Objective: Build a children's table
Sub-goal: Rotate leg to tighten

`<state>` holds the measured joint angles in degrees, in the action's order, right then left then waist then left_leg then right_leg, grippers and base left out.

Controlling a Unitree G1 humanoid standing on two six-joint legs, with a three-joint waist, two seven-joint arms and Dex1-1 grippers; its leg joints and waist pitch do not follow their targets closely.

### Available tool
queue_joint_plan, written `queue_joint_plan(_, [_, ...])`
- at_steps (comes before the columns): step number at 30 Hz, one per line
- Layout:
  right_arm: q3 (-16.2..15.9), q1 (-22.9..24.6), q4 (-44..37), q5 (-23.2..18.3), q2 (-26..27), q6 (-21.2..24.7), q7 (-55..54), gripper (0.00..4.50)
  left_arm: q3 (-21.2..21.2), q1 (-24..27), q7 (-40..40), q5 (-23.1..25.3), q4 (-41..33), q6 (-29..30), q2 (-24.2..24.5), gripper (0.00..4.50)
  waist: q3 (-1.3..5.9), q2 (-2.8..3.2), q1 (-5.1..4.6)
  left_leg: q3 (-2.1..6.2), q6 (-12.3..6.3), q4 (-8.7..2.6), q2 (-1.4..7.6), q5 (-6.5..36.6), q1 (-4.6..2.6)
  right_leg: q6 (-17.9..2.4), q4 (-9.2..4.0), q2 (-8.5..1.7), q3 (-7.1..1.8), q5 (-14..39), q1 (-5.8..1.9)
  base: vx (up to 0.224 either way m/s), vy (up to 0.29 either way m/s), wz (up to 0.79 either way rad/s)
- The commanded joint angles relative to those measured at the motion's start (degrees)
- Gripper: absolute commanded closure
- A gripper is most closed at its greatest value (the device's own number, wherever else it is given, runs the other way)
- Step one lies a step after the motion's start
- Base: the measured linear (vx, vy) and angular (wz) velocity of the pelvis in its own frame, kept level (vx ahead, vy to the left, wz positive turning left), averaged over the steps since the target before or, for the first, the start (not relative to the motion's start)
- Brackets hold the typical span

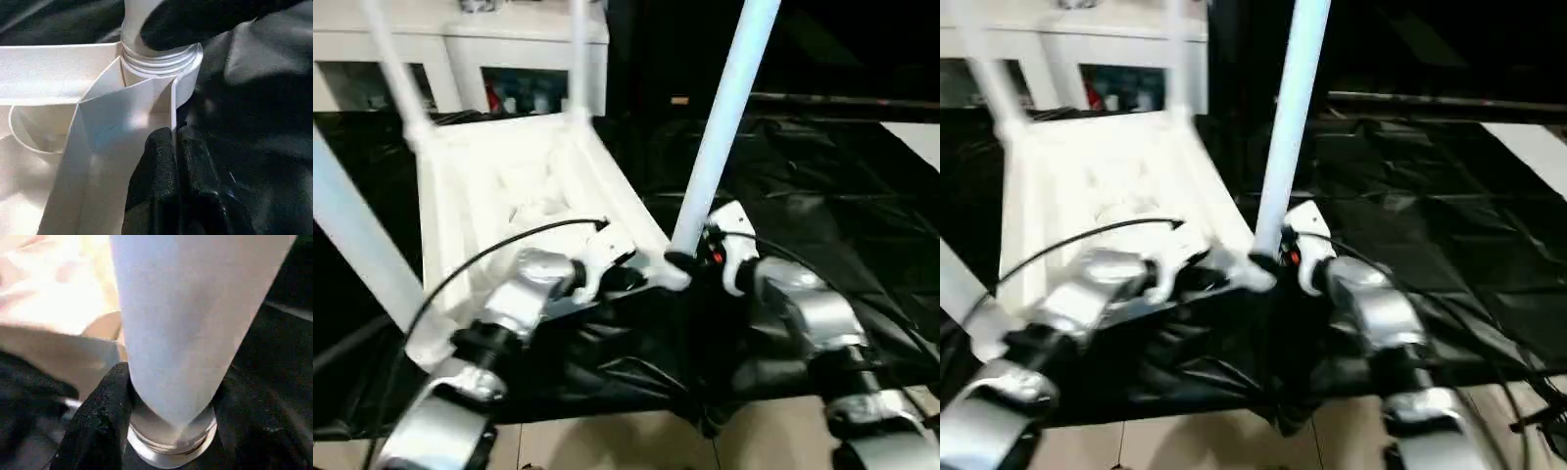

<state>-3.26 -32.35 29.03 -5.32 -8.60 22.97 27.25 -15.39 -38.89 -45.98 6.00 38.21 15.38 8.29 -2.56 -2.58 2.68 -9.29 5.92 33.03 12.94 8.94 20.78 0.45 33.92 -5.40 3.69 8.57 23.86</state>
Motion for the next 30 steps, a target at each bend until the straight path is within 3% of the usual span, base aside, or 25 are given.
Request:
queue_joint_plan(1, [-2.52,-1.54,5.01,1.36,5.01,0.88,-4.34,2.45,-2.85,-1.94,2.43,-0.02,1.36,0.38,-6.26,4.5,3.21,0.26,-0.15,-0.36,1.15,-3.82,-1.05,24.64,-0.67,-4.52,-6.04,-1.42,-0.59,32.29,-1.71,0.0,0.0,0.0])
queue_joint_plan(5, [-3.03,-2.57,6.19,1.61,6.67,-0.57,-5.05,2.45,-3.12,-2.4,2.66,0.31,1.83,-0.01,-7.39,4.5,3.17,0.34,-0.49,-0.14,0.33,-4.09,-1.04,25.73,-0.51,-3.91,-6.38,-1.47,-0.3,32.54,-2.02,0.0,0.0,0.0])
queue_joint_plan(8, [-2.53,-2.59,5.53,0.82,6.42,-1.22,-3.73,2.45,-3.18,-2.2,1.77,0.33,1.55,-0.41,-6.67,4.5,3.22,0.51,-0.63,-0.07,0.12,-4.41,-0.83,25.79,-0.5,-5.25,-6.15,-1.4,-0.4,29.25,-2.17,0.0,0.0,0.0])
queue_joint_plan(9, [-2.13,-2.57,5.34,0.57,6.27,-1.32,-2.98,2.11,-3.11,-2.15,1.27,0.34,1.6,-0.66,-6.34,4.5,3.19,0.51,-0.65,-0.07,0.12,-4.43,-0.82,25.95,-0.49,-5.46,-6.12,-1.39,-0.43,28.96,-2.19,0.0,0.0,0.0])
queue_joint_plan(11, [-1.33,-2.44,4.65,-0.39,4.81,-1.15,0.15,1.9,-3.07,-1.72,-0.89,0.35,1.46,-1.97,-4.84,4.5,3.24,0.12,-0.66,-0.18,-0.21,-4.37,-0.85,26.27,-0.57,-5.85,-6.14,-1.42,-0.53,28.81,-2.15,0.0,0.0,0.0])
queue_joint_plan(12, [-1.29,-2.44,4.62,-0.44,4.7,-1.15,0.39,1.75,-3.06,-1.68,-1.06,0.35,1.45,-2.08,-4.73,4.5,3.26,0.23,-0.52,-0.16,-0.31,-4.37,-0.85,25.99,-0.58,-5.98,-6.06,-1.51,-0.57,28.63,-2.2,0.0,0.0,0.0])
queue_joint_plan(14, [-1.25,-2.22,3.57,-1.14,2.99,-0.72,2.96,1.68,-2.96,-1.37,-2.82,0.14,1.16,-3.03,-3.49,4.5,3.47,0.33,-0.4,-0.24,-0.58,-4.41,-0.69,24.4,-0.32,-6.79,-5.71,-1.58,-0.84,25.77,-2.49,0.0,0.0,0.0])
queue_joint_plan(15, [-2.2,-1.7,2.15,-1.52,1.02,-0.44,6.59,1.58,-2.85,-1.12,-4.29,-0.16,0.7,-2.98,-2.56,4.5,3.64,0.28,-0.09,-0.5,-1.01,-4.3,-0.56,21.9,-0.2,-8.62,-5.11,-1.52,-1.15,20.68,-2.65,0.0,0.0,0.0])
queue_joint_plan(17, [-3.37,-1.11,0.67,-1.7,-0.86,-0.36,10.04,1.43,-2.81,-0.87,-5.92,-0.52,0.29,-3.87,-1.66,4.5,3.72,0.38,0.24,-0.69,-1.51,-4.19,-0.4,19.68,-0.18,-10.38,-4.62,-1.53,-1.29,16.82,-2.77,0.0,0.0,0.0])
queue_joint_plan(23, [-7.07,1.81,-6.41,-2.28,-9.76,-0.06,24.96,1.43,-2.72,1.26,-17.83,-4.14,-3.78,-6.52,3.29,4.5,4.08,0.3,1.54,-1.23,-3.75,-3.77,-0.34,12.38,-0.07,-13.59,-3.35,-1.53,-1.54,6.97,-3.47,0.0,0.0,0.0])
queue_joint_plan(26, [-7.79,2.57,-8.03,-2.32,-12.34,-0.43,28.65,1.43,-2.93,2.22,-22.21,-5.51,-5.47,-7.16,5.05,4.5,3.86,0.45,1.97,-1.16,-3.23,-3.97,-0.15,13.3,-0.21,-13.68,-3.41,-1.58,-1.5,8.5,-3.43,0.0,0.0,0.0])
queue_joint_plan(30, [-9.14,4.15,-11.08,-3.33,-15.16,0.19,33.45,1.43,-3.49,3.25,-26.94,-7.03,-7.25,-6.58,7.07,4.5,3.55,0.5,2.44,-1.2,-1.48,-4.31,0.01,17.57,-0.59,-12.09,-3.94,-1.61,-1.51,14.82,-3.05,0.0,0.0,0.0])
